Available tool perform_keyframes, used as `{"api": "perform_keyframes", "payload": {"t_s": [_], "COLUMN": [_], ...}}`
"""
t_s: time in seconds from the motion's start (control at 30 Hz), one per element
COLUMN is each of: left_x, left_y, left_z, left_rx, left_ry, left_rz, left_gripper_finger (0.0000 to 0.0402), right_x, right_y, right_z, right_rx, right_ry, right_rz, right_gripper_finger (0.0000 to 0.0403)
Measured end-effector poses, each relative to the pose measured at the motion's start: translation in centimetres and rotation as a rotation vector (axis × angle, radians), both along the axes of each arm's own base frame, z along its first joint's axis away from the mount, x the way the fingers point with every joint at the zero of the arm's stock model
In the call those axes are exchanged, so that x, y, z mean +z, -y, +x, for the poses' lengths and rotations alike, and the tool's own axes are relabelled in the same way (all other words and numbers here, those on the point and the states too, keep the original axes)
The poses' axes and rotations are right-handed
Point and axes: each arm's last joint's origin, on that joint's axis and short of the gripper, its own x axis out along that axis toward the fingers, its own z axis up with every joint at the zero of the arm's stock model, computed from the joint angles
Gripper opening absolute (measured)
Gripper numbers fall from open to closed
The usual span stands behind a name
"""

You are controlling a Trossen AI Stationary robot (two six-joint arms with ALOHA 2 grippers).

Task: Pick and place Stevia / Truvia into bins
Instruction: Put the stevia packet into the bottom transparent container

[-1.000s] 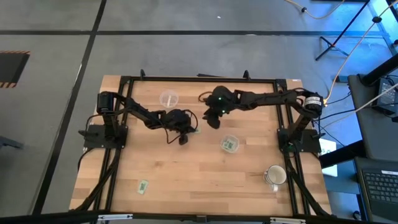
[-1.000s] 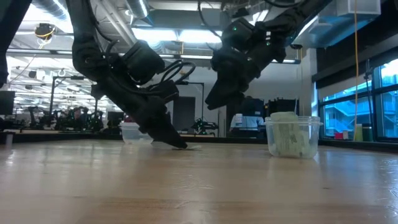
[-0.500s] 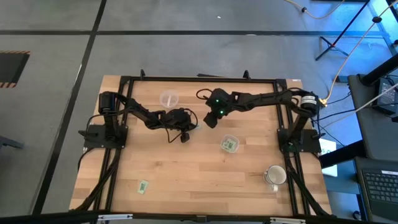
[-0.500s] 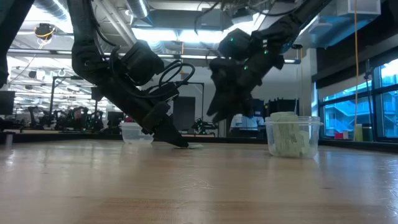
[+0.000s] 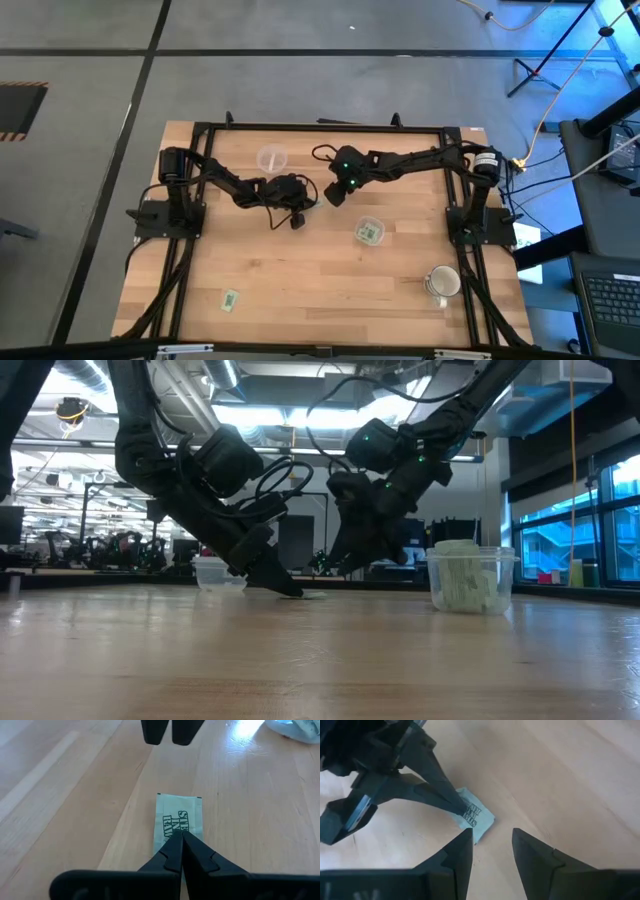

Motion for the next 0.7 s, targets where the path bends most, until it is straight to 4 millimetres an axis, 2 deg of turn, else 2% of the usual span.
{"api": "perform_keyframes", "payload": {"t_s": [0.53, 0.7], "left_x": [0.27, 0.28], "left_y": [-0.28, -0.28], "left_z": [0.15, 0.16], "left_rx": [0.073, 0.073], "left_ry": [0.037, 0.038], "left_rz": [0.026, 0.026], "left_gripper_finger": [0.0002, 0.0001], "right_x": [0.03, 0.40], "right_y": [0.36, 0.44], "right_z": [-0.04, 0.37], "right_rx": [-0.032, 0.034], "right_ry": [-0.003, 0.055], "right_rz": [-0.026, -0.100], "right_gripper_finger": [0.0142, 0.0142]}}
